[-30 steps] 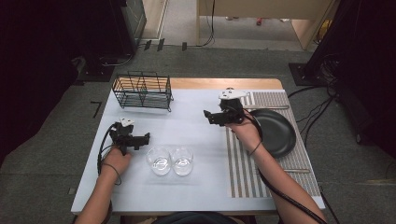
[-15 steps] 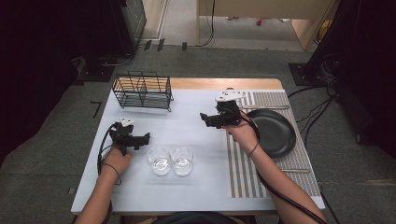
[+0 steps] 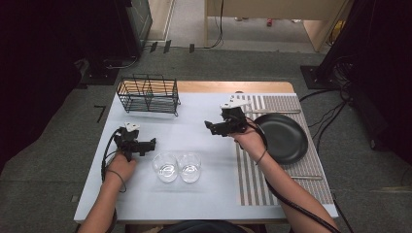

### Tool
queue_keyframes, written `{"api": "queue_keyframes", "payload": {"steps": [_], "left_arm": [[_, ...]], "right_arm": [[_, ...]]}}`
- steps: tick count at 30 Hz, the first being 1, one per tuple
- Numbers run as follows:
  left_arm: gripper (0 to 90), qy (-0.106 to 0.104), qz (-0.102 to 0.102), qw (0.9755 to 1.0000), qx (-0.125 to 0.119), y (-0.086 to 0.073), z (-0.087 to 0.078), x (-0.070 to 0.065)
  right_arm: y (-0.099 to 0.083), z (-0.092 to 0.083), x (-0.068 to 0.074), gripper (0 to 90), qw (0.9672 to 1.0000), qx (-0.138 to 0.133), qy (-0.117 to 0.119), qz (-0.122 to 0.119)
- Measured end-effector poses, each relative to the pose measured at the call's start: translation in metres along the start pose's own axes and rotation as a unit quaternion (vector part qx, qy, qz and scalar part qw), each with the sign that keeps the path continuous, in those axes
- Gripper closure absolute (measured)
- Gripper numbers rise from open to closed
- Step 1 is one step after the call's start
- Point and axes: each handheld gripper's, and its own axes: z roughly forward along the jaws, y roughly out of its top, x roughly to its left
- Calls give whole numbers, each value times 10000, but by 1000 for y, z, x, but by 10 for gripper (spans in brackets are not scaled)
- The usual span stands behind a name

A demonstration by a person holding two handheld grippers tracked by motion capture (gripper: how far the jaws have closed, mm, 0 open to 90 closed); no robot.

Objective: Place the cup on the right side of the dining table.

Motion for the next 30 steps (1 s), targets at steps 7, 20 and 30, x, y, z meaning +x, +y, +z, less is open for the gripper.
{"api": "queue_keyframes", "payload": {"steps": [7, 20, 30], "left_arm": [[0, -2, -22, 10000, -11, 0, 0, 0], [0, 0, -25, 10000, -15, 0, 0, 0], [0, 0, -23, 10000, -11, 0, 0, 0]], "right_arm": [[-2, 2, 2, 143, 10000, 20, 39, -24], [-8, 11, 5, 146, 9999, 28, 156, -64], [-13, 16, 6, 147, 9998, 30, 193, -94]]}}
